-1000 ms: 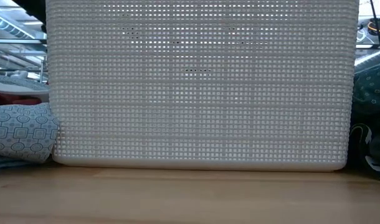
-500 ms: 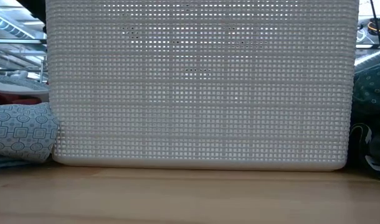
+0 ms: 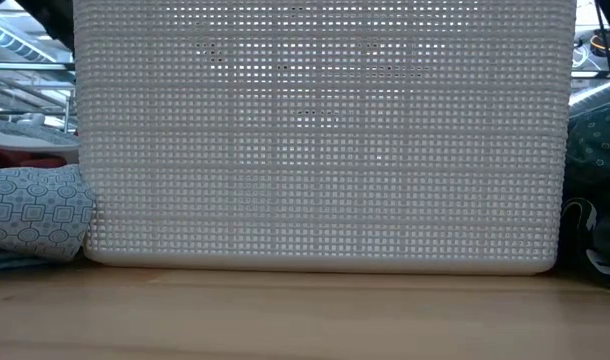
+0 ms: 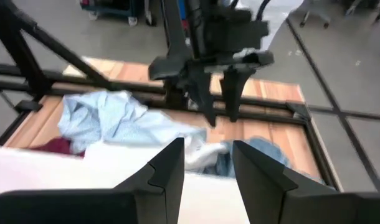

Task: Sort clothes
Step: Put the white sock into the white bin

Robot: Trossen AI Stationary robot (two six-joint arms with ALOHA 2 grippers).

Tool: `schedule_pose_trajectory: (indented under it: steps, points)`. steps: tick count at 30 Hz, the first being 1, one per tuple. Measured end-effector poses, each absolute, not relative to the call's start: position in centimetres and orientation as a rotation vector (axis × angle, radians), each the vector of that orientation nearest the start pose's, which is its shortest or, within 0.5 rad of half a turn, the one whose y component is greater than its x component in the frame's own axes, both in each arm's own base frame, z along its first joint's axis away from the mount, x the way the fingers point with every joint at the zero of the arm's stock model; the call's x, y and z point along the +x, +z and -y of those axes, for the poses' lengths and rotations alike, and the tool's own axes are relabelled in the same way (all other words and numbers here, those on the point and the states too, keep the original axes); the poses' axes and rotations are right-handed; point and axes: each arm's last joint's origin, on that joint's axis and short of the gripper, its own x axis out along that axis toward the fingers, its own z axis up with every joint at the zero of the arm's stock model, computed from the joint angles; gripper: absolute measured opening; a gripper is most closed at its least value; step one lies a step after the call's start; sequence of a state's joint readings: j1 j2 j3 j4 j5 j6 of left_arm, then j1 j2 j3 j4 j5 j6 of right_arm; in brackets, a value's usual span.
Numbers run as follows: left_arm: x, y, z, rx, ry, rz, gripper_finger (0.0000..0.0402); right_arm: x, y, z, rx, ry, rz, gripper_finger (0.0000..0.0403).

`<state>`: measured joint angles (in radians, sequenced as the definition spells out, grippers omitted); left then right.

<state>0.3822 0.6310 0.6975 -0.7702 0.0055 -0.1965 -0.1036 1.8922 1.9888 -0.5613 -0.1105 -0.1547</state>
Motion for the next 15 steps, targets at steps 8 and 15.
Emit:
schedule_pose_trajectory:
  steps: [8,15]
  points:
    - [13.0,24.4,-5.6,-0.534,0.668,-0.910,0.0173,41.9,39.0,4.0,-0.067,0.040,-0.540,0.0126]
    - [14.5,22.4,-6.2,-0.616,0.744,-1.064,0.0173,41.6,38.4,4.0,-0.052,0.041,-0.614,0.0126]
